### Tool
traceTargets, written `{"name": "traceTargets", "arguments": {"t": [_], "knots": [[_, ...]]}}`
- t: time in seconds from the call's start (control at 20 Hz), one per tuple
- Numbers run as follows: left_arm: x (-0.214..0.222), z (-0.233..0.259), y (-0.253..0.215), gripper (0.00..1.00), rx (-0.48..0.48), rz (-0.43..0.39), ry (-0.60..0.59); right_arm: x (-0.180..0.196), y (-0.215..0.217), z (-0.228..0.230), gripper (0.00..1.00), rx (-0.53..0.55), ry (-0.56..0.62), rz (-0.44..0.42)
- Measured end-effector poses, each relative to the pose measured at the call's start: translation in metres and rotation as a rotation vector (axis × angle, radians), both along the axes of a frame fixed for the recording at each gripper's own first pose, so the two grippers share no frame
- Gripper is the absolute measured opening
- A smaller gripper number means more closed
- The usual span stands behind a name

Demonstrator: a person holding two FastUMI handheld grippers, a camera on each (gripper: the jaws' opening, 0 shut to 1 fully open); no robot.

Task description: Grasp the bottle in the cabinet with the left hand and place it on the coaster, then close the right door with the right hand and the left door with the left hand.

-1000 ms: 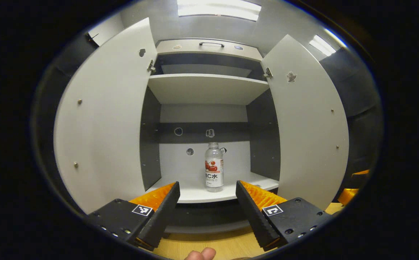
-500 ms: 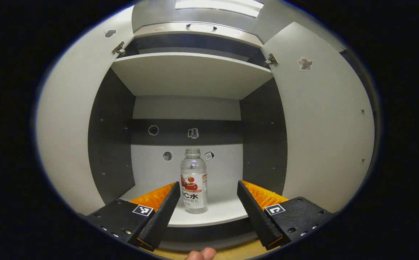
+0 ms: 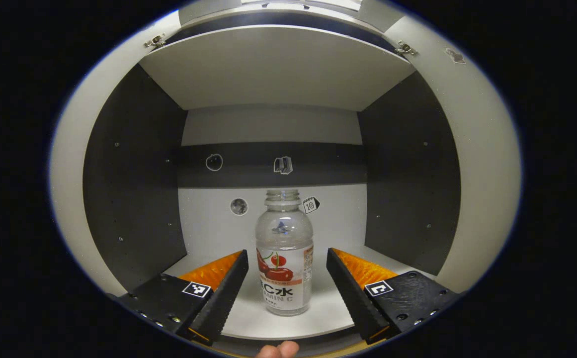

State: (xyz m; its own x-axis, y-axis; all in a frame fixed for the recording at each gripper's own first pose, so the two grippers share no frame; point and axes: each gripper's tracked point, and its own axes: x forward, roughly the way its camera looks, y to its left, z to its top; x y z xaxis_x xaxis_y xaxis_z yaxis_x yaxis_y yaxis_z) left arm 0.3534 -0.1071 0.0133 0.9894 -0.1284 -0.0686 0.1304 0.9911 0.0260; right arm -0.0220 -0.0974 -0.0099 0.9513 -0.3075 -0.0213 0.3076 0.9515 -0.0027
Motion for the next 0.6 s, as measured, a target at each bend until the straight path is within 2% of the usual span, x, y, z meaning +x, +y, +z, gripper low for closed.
{"name": "traceTargets", "arguments": {"t": [0.6], "knots": [[0.035, -0.001, -0.011, 0.96, 0.047, -0.015, -0.009, 0.006, -0.003, -0.005, 0.84, 0.011, 0.018, 0.006]]}}
